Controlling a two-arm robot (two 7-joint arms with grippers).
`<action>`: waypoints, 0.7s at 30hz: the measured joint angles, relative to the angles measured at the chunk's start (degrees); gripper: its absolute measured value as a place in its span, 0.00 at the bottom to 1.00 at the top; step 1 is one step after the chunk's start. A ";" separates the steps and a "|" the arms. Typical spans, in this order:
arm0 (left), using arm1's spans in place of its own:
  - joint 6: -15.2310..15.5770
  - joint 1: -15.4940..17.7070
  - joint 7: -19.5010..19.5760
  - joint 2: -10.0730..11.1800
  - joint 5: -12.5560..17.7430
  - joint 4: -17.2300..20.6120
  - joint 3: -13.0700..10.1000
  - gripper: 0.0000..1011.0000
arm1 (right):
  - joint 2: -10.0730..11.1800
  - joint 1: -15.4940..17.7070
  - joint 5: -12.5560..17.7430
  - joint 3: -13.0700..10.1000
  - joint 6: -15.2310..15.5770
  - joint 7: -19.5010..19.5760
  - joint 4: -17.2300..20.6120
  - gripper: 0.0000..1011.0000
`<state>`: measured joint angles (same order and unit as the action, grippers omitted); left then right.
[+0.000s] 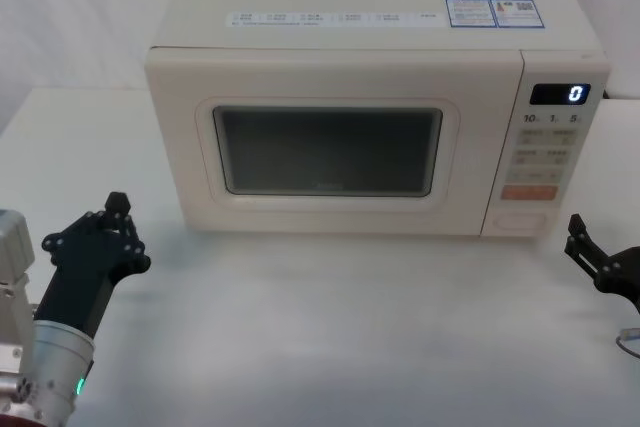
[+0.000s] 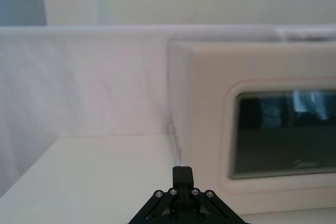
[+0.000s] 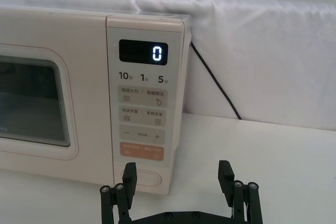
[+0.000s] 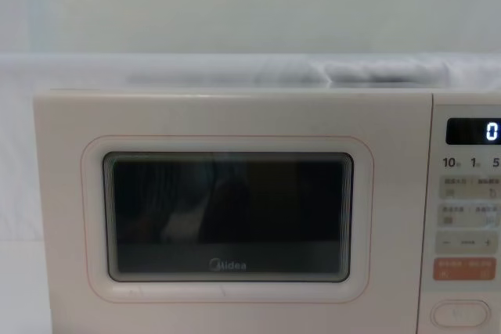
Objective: Press the button to open the microwave door with one hand; close the microwave door with the other hand.
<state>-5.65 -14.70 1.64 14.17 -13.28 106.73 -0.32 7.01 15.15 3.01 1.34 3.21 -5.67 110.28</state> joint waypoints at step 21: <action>-1.62 1.97 -0.29 -2.85 4.50 -6.81 -0.01 0.19 | 0.00 0.00 0.00 0.00 0.00 0.00 0.00 0.99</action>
<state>-7.26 -12.73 1.36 11.32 -8.78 99.92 -0.32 7.01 15.15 3.01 1.34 3.20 -5.67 110.28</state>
